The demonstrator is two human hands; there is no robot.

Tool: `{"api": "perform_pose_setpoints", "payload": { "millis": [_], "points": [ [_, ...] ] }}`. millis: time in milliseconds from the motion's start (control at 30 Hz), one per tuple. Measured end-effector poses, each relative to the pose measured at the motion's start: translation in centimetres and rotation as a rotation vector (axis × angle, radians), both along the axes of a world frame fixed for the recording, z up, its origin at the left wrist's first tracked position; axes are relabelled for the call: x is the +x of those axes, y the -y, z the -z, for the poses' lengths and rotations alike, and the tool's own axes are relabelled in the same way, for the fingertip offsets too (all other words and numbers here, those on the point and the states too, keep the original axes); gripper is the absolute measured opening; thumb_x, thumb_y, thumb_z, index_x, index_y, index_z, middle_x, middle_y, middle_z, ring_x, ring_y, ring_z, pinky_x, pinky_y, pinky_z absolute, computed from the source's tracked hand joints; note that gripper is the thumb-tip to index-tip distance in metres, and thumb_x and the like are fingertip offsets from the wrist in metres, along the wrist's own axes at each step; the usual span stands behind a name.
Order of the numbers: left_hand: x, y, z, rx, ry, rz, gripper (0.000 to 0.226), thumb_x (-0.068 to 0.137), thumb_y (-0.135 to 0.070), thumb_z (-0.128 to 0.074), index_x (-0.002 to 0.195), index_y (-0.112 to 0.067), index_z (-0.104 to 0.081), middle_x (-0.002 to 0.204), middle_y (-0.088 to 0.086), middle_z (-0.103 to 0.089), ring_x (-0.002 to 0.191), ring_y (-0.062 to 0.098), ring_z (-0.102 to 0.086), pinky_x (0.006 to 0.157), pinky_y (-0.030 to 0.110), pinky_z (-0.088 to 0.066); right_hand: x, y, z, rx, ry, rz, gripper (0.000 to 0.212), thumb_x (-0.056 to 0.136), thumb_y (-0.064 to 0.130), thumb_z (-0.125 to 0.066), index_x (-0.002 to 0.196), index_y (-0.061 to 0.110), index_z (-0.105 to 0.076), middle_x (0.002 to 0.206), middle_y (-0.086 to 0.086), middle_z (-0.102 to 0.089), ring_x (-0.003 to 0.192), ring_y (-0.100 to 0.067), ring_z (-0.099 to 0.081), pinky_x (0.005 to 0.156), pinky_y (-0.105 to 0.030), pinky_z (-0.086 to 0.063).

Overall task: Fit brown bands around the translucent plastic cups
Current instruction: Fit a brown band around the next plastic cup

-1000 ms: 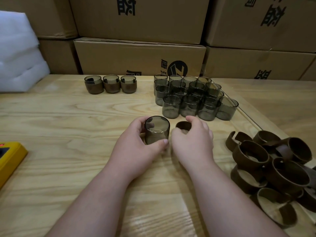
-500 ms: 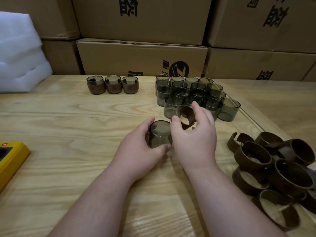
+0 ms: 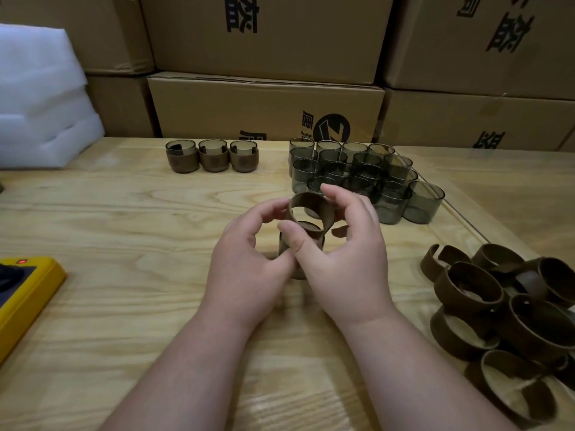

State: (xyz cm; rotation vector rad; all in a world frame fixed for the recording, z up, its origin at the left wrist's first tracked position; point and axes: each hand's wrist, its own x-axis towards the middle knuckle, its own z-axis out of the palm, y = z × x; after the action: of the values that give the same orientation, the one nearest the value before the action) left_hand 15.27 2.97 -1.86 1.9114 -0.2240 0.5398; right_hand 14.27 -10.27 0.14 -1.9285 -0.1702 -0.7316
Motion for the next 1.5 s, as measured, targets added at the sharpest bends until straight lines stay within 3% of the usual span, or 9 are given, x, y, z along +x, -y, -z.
{"api": "perform_pose_setpoints", "payload": {
  "millis": [167, 367, 433, 600, 833, 933, 1167, 1333, 1500],
  "points": [
    [-0.6, 0.1, -0.9, -0.025, 0.049, 0.01, 0.036, 0.077, -0.057, -0.069, 0.112, -0.056, -0.06, 0.112, -0.028, -0.065, 0.114, -0.004, -0.058, 0.089, 0.005, -0.04, -0.1, 0.2, 0.1, 0.074, 0.032, -0.06, 0.042, 0.091, 0.036, -0.064, 0.131, 0.024, -0.061, 0.12, 0.013, -0.059, 0.114, -0.002, -0.057, 0.095, -0.019, -0.048],
    [-0.3, 0.0, -0.4, -0.225, -0.056, 0.048, 0.047, 0.079, -0.044, -0.071, 0.126, -0.036, -0.068, 0.112, -0.014, -0.073, 0.113, 0.003, -0.064, 0.096, 0.027, -0.049, 0.2, 0.1, 0.2, 0.119, 0.045, -0.076, 0.041, 0.087, 0.027, -0.066, 0.127, 0.022, -0.066, 0.119, 0.007, -0.065, 0.109, -0.007, -0.062, 0.093, -0.028, -0.053],
    [-0.2, 0.1, -0.4, -0.286, -0.065, 0.062, 0.044, 0.08, -0.038, -0.071, 0.124, -0.033, -0.068, 0.112, -0.009, -0.074, 0.114, 0.01, -0.066, 0.099, 0.037, -0.052, 0.2, 0.0, 0.1, 0.134, 0.03, -0.097, 0.038, 0.085, 0.029, -0.069, 0.122, 0.031, -0.063, 0.116, 0.009, -0.067, 0.108, -0.007, -0.064, 0.092, -0.026, -0.052],
    [-0.2, -0.1, -0.6, -0.386, -0.073, 0.065, 0.043, 0.082, -0.04, -0.071, 0.122, -0.024, -0.072, 0.112, -0.003, -0.077, 0.112, 0.015, -0.07, 0.095, 0.033, -0.056, 0.2, 0.4, -0.1, 0.127, -0.01, -0.131, 0.038, 0.079, 0.033, -0.079, 0.11, 0.045, -0.061, 0.106, 0.022, -0.071, 0.107, -0.002, -0.065, 0.089, -0.014, -0.047],
    [-0.5, -0.1, -1.3, -0.308, -0.076, 0.015, 0.05, 0.07, -0.057, -0.074, 0.114, -0.035, -0.075, 0.108, -0.013, -0.077, 0.109, 0.013, -0.07, 0.102, 0.054, -0.052, 0.3, 1.7, -0.1, 0.038, -0.081, -0.147, 0.047, 0.08, 0.028, -0.087, 0.124, 0.034, -0.071, 0.112, 0.022, -0.072, 0.113, 0.006, -0.062, 0.092, -0.007, -0.045],
    [-0.7, -0.2, -1.5, -0.285, -0.08, 0.0, 0.054, 0.067, -0.056, -0.076, 0.117, -0.033, -0.076, 0.104, -0.015, -0.078, 0.105, 0.008, -0.07, 0.099, 0.045, -0.054, 0.2, 2.0, -0.4, -0.01, -0.114, -0.152, 0.052, 0.08, 0.028, -0.087, 0.128, 0.035, -0.07, 0.115, 0.024, -0.071, 0.113, 0.01, -0.061, 0.094, -0.004, -0.043],
    [-0.9, -0.1, -1.5, -0.219, -0.085, -0.02, 0.048, 0.071, -0.031, -0.077, 0.119, -0.025, -0.077, 0.097, -0.017, -0.078, 0.094, -0.014, -0.065, 0.082, 0.003, -0.042, -0.2, 2.1, -0.5, -0.014, -0.173, -0.111, 0.052, 0.078, 0.025, -0.081, 0.128, 0.033, -0.071, 0.111, 0.028, -0.072, 0.109, 0.019, -0.06, 0.094, -0.007, -0.048],
    [-0.9, 0.0, -1.3, -0.136, -0.088, -0.04, 0.044, 0.079, -0.006, -0.082, 0.121, -0.018, -0.076, 0.104, -0.009, -0.074, 0.089, -0.022, -0.059, 0.074, -0.002, -0.041, -0.2, 2.0, -0.2, 0.022, -0.237, -0.074, 0.049, 0.077, 0.022, -0.077, 0.124, 0.034, -0.071, 0.107, 0.025, -0.074, 0.104, 0.018, -0.062, 0.092, -0.011, -0.05],
    [-0.8, 0.1, -1.3, -0.113, -0.13, -0.039, 0.044, 0.079, -0.006, -0.08, 0.121, -0.018, -0.076, 0.104, -0.014, -0.072, 0.087, -0.024, -0.058, 0.073, -0.003, -0.04, 0.0, 1.9, -0.1, 0.066, -0.287, -0.055, 0.045, 0.075, 0.02, -0.075, 0.116, 0.038, -0.071, 0.102, 0.025, -0.074, 0.1, 0.014, -0.066, 0.087, -0.017, -0.057]
  ]
}}
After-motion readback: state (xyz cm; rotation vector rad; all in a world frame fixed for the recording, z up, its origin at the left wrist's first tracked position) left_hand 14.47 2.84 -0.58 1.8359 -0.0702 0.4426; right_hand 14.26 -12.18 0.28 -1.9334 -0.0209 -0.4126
